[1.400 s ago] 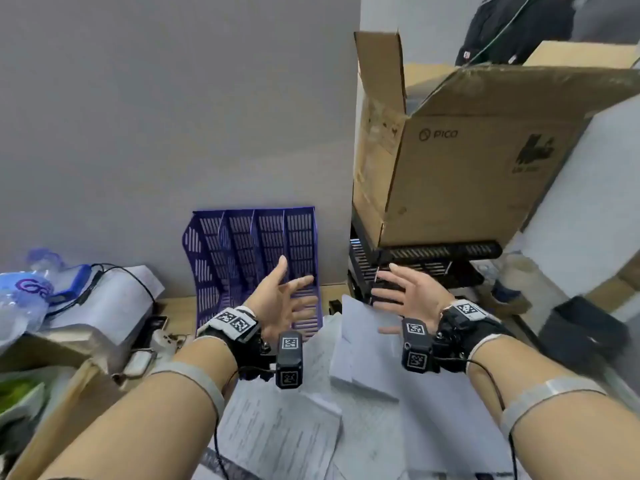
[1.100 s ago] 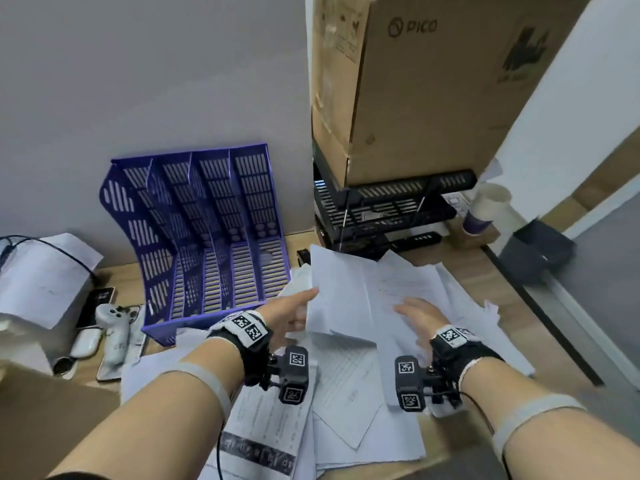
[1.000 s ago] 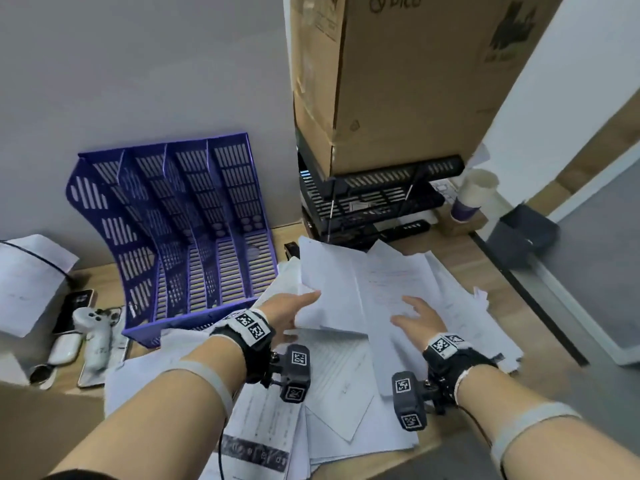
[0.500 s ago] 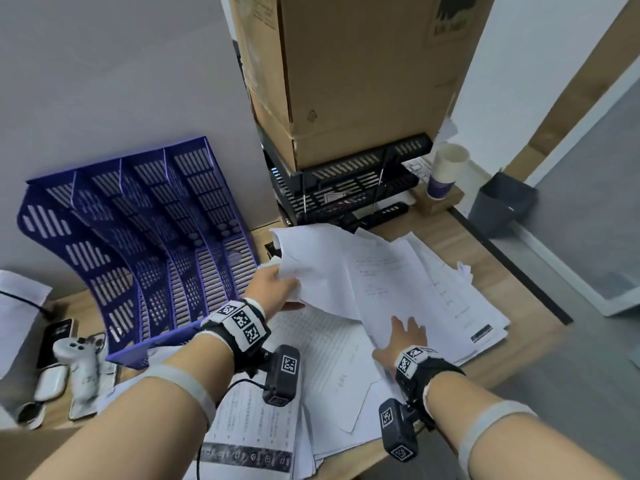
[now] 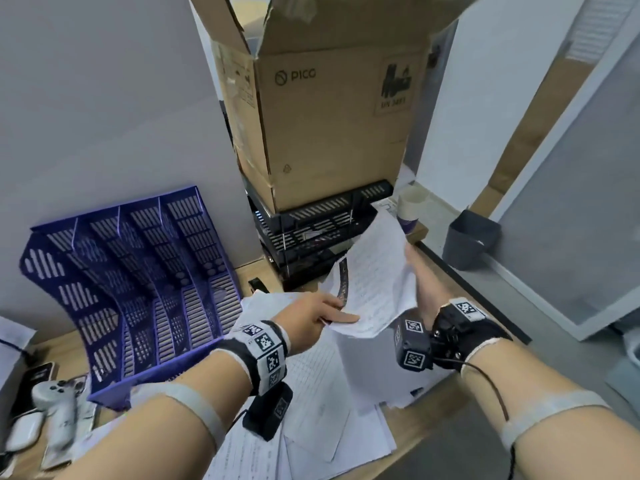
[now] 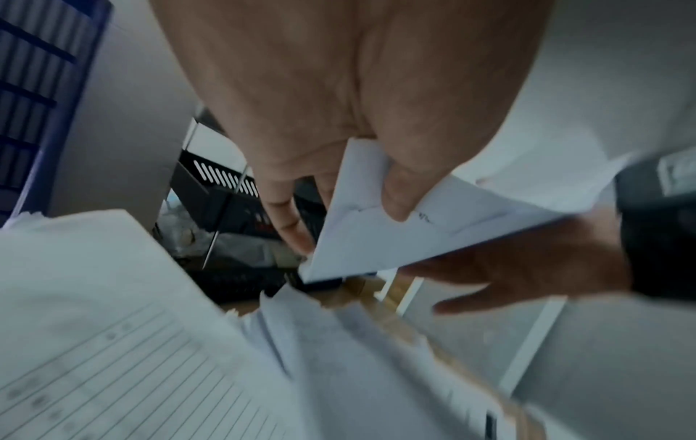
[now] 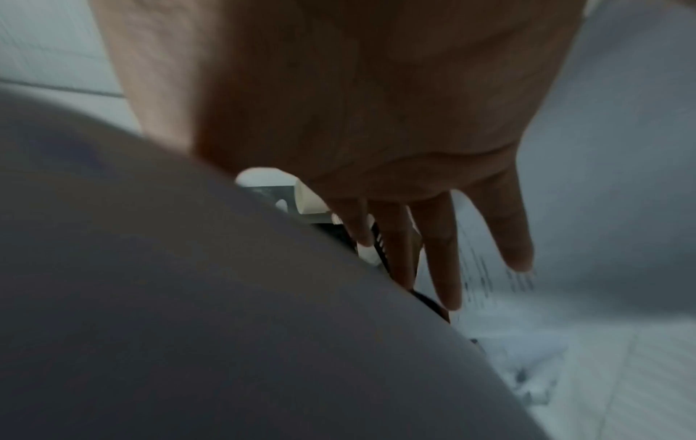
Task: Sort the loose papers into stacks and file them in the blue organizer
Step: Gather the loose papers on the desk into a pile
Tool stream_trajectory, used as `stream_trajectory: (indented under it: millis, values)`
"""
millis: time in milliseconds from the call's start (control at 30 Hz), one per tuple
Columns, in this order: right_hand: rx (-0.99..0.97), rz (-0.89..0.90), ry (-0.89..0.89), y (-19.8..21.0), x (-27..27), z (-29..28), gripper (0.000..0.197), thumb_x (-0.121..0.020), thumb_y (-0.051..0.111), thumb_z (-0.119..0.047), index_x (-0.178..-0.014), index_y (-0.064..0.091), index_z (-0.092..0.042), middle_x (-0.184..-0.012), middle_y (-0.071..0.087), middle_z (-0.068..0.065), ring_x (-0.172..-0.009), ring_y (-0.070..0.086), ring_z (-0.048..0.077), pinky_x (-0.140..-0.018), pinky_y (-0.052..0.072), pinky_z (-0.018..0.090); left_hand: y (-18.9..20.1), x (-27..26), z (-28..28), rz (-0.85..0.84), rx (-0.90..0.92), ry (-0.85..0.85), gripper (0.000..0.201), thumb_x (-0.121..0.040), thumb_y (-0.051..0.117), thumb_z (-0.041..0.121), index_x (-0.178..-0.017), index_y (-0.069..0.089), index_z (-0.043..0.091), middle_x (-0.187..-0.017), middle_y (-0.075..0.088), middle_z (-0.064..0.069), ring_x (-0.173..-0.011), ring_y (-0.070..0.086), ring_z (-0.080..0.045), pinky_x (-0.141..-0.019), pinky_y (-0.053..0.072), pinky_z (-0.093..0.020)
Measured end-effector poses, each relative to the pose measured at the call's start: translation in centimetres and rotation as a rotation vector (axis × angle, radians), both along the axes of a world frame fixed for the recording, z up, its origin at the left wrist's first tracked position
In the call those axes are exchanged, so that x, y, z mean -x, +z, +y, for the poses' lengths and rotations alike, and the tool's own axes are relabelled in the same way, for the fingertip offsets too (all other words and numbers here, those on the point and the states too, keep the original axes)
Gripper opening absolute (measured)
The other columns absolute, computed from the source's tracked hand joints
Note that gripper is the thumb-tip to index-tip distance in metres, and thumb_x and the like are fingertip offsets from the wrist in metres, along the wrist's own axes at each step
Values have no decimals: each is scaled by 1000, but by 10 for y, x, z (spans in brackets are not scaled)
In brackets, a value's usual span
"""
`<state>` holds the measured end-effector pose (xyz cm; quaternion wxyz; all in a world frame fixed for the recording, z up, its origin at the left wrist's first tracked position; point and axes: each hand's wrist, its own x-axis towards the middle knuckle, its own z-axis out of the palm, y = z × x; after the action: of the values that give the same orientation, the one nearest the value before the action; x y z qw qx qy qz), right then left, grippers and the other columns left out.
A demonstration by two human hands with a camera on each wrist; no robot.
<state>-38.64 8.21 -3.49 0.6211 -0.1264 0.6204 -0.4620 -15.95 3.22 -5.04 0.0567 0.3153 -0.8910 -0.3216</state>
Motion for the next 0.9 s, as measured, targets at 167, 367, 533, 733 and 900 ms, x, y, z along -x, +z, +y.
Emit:
stream_trajectory:
  millis: [167,367,533,733,900]
  values:
    - [-235,492,360,-56,28,17,61,-65,63,-15,-125,55,-15,-116,65,26,-103,64,47,-84,50,69,-28,8,14,-212,-151,-71,52,-94,52,-1,-133,62,32,-152,40,-3,-141,39,-21,-107,30,-16]
    - [-403,737,445,-84,40,40,23,-84,57,-13,-107,62,-10,-108,66,16,-86,58,25,-62,47,26,-69,-2,6,-221,-648,338,76,-86,60,12,-151,29,34,-155,36,-9,-128,53,-26,-106,48,-39]
    - [-503,835,389,-85,42,48,15,-92,46,-15,-85,59,-13,-79,61,9,-69,53,23,-62,40,24,-106,6,-5,-38,-857,643,77,-88,69,17,-152,27,13,-129,59,-19,-104,64,-29,-92,54,-37]
    - [-511,810,356,-97,47,34,23,-89,50,-12,-100,64,2,-102,66,21,-89,62,33,-68,40,28,-132,32,-8,74,-971,710,74,-84,75,28,-144,36,11,-124,59,-14,-109,65,-28,-93,57,-40]
    - [-495,794,385,-130,60,12,29,-87,57,-17,-110,53,0,-114,60,20,-102,58,35,-66,37,29,-140,52,-3,209,-930,773,60,-83,76,17,-133,43,14,-95,65,-17,-81,68,-28,-84,61,-47]
